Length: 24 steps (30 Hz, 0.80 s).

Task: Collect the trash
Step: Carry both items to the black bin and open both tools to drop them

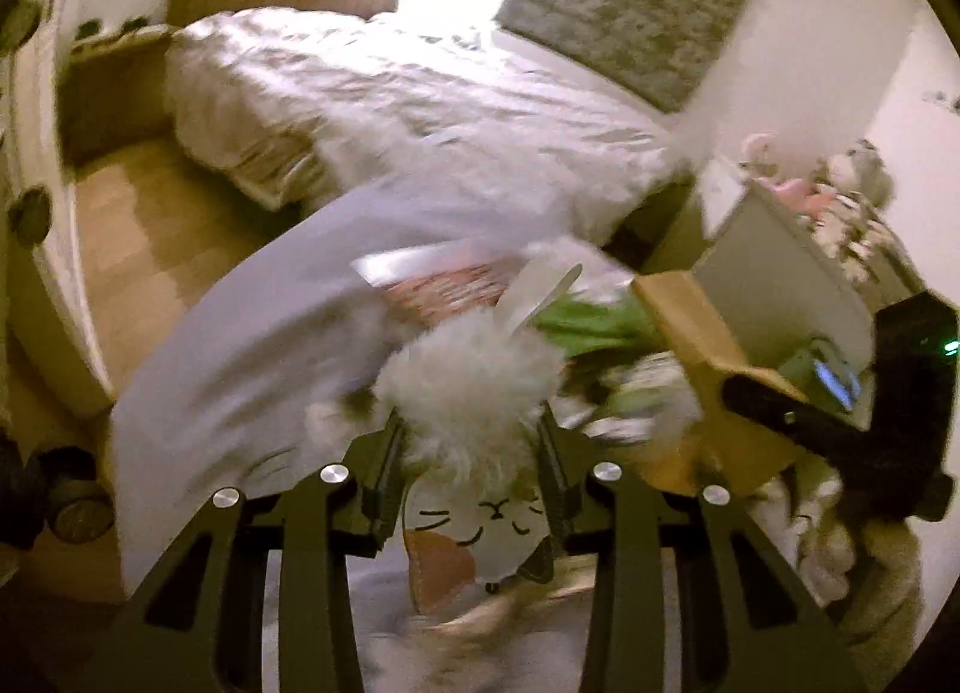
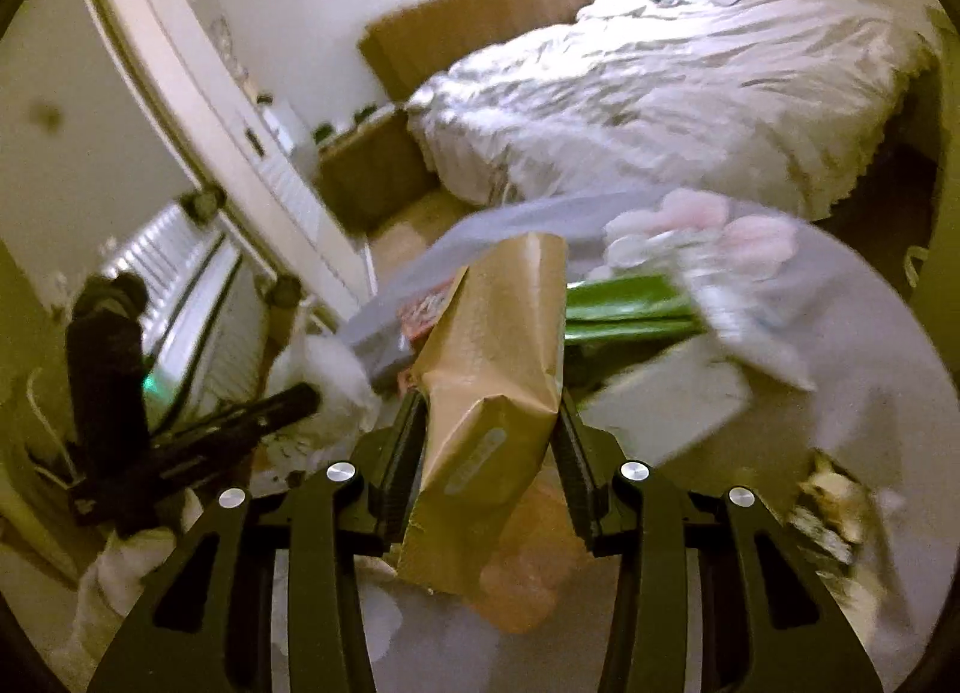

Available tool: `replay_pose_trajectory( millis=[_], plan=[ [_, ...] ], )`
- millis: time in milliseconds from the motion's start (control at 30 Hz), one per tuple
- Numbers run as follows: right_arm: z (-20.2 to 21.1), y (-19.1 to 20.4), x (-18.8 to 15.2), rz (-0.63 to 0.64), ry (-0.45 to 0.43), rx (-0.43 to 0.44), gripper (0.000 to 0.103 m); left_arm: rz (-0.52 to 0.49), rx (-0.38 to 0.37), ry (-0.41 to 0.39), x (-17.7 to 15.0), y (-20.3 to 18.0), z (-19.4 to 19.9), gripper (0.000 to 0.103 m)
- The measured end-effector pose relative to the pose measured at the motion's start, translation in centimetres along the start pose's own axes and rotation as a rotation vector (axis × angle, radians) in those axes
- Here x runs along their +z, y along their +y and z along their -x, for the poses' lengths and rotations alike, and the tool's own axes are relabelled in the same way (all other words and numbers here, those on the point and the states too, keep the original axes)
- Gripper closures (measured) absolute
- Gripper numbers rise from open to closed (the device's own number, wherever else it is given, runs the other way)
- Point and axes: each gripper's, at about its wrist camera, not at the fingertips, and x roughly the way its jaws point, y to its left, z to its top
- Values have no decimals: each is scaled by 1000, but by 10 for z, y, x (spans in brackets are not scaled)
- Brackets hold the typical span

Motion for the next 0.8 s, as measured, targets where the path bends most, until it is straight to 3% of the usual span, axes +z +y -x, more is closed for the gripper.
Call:
replay_pose_trajectory(
  millis=[167, 400, 567, 800],
  plan=[
    [63, -50, -3, -90, -114, -49, 60, -88, -120, -11, 20, -70, -4, 65],
    [146, -154, -32, -270, -239, -249, 60, -243, -310, 86, 20, -199, -70, 65],
    [171, -227, -64, -403, -248, -366, 60, -317, -421, 203, -1, -279, -125, 65],
    [164, -305, -106, -549, -187, -435, 60, -363, -457, 341, -30, -348, -196, 65]
  ],
)
